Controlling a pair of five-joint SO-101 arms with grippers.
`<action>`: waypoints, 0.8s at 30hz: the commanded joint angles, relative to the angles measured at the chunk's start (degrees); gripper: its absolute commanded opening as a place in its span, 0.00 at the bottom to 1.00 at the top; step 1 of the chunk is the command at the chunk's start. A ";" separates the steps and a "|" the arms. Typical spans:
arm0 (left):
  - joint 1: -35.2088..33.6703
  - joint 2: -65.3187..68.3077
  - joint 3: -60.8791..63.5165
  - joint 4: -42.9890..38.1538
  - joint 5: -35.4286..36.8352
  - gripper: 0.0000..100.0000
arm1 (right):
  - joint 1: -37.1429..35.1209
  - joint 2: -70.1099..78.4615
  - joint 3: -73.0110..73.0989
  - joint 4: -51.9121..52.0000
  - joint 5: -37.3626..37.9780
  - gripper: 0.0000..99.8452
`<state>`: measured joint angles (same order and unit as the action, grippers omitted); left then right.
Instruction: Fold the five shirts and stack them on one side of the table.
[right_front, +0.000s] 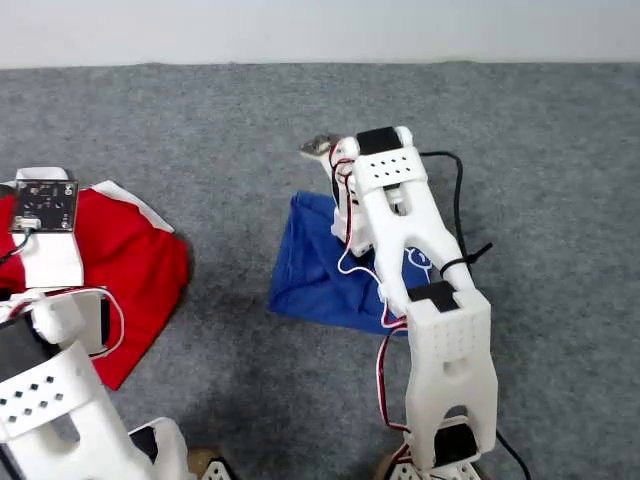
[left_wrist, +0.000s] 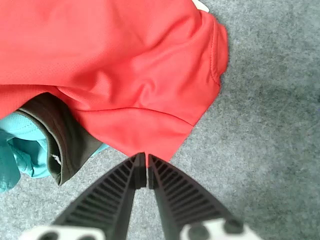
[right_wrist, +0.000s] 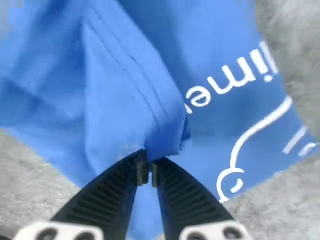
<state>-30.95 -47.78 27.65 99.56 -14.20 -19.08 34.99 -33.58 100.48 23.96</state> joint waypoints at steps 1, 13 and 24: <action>0.18 -0.97 -0.22 -1.23 0.18 0.02 | -4.00 -8.75 -0.26 2.51 1.32 0.01; 0.18 -0.97 -0.22 -1.23 0.18 0.02 | -20.70 -9.80 2.02 2.51 1.23 0.01; 0.26 -0.97 -0.22 -1.23 0.18 0.02 | -19.12 -16.13 3.08 2.33 -4.40 0.22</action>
<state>-30.95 -47.78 27.65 99.56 -14.20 -40.44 24.44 -29.98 100.57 20.44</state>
